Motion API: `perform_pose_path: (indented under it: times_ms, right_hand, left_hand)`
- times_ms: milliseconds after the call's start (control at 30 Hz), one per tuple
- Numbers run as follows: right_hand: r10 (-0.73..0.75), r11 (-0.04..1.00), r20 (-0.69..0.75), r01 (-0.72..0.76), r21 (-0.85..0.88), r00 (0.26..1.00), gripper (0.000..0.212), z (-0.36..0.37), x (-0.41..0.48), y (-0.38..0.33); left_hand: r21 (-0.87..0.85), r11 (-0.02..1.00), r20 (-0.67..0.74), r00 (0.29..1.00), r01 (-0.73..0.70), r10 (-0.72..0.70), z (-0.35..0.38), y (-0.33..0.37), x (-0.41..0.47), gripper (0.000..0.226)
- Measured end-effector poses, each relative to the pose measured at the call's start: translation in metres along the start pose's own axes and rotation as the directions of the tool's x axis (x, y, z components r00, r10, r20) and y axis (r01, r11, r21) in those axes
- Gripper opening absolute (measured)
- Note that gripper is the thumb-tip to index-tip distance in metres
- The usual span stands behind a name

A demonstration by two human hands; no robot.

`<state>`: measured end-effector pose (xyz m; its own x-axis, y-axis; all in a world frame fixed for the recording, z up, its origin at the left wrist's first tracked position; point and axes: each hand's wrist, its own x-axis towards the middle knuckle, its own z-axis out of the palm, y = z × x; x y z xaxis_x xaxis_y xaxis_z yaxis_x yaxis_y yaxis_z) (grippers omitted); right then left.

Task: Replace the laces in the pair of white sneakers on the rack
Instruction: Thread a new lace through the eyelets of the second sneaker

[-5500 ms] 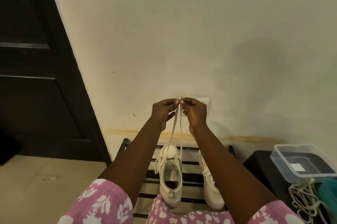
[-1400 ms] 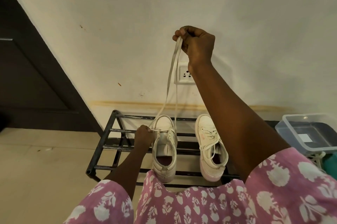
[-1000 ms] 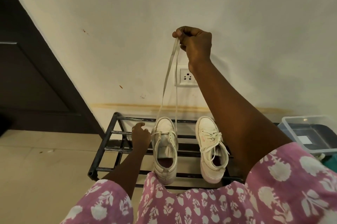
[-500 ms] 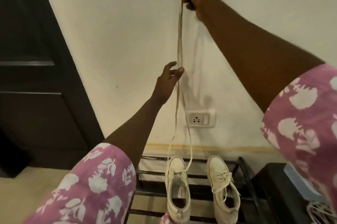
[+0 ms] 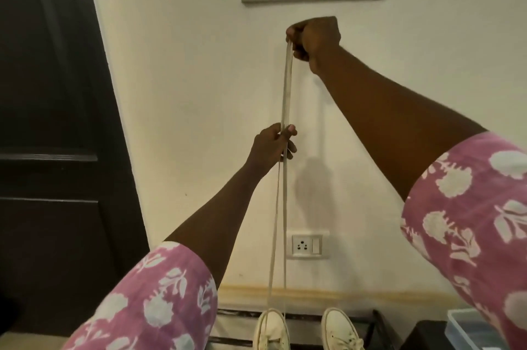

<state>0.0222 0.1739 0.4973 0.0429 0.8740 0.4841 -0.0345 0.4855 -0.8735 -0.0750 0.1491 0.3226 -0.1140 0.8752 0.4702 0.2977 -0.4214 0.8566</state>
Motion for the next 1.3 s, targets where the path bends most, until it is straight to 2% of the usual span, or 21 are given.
perform_pose_path:
  times_ms: [233, 433, 567, 700, 900, 1033, 1100, 1300]
  right_hand:
    - [0.006, 0.985, 0.13, 0.016, -0.173, 0.991, 0.03, -0.006, 0.003, -0.019]
    - [-0.007, 0.977, 0.192, 0.047, -0.207, 0.981, 0.019, -0.009, 0.0, -0.025]
    - [0.017, 0.99, 0.22, 0.015, -0.142, 0.975, 0.01, -0.012, -0.005, -0.028]
    - [0.038, 0.999, 0.226, -0.03, -0.04, 0.973, 0.021, -0.016, -0.006, -0.028]
    - [0.021, 0.994, 0.153, -0.037, 0.105, 0.988, 0.006, -0.011, -0.01, -0.023]
    - [0.027, 0.985, 0.066, -0.038, 0.17, 0.997, 0.013, -0.012, -0.014, -0.02]
    - [0.017, 0.982, 0.051, -0.026, 0.185, 0.999, 0.005, -0.014, -0.018, -0.02]
    - [-0.035, 0.979, 0.098, 0.014, 0.203, 0.995, 0.016, -0.022, -0.025, -0.02]
  left_hand:
    - [-0.051, 0.996, -0.056, 0.996, -0.067, 0.064, -0.007, 0.035, 0.017, 0.023]
    - [-0.227, 0.958, -0.21, 0.969, -0.177, 0.13, -0.022, 0.095, 0.046, 0.021]
    - [-0.287, 0.938, -0.241, 0.962, -0.193, 0.124, -0.03, 0.125, 0.058, 0.016]
    - [-0.224, 0.963, -0.243, 0.965, -0.151, 0.094, -0.036, 0.139, 0.061, 0.019]
    - [-0.259, 0.961, -0.302, 0.953, -0.099, 0.016, -0.035, 0.149, 0.058, 0.018]
    - [-0.308, 0.949, -0.294, 0.956, -0.069, -0.025, -0.034, 0.154, 0.055, 0.013]
    - [-0.316, 0.947, -0.272, 0.962, -0.059, -0.03, -0.033, 0.156, 0.053, 0.013]
    - [-0.376, 0.926, -0.194, 0.981, -0.044, -0.032, -0.034, 0.159, 0.047, 0.025]
